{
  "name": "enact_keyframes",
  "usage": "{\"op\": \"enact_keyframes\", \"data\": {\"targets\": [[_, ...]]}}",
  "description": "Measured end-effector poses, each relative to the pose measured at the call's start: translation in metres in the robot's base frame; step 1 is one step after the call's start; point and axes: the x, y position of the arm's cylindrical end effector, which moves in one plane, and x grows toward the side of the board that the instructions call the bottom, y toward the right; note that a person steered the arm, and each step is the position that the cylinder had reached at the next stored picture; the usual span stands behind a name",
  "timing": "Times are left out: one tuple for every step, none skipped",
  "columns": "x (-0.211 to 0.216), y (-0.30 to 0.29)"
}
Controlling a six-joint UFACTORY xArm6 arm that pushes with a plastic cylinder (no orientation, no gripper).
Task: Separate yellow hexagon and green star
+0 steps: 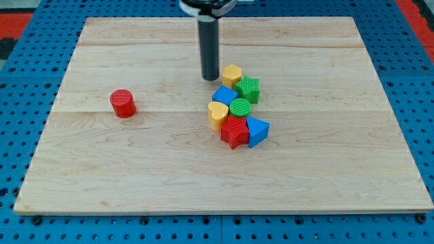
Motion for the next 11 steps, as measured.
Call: {"op": "enact_keyframes", "data": {"targets": [[-0.011, 0.05], [-0.025, 0.092], [-0.04, 0.122], [-0.05, 0.098], [-0.046, 0.055], [-0.017, 0.031], [0.023, 0.032], [0.029, 0.044], [0.026, 0.063], [0.005, 0.055], [-0.011, 0.044]]}}
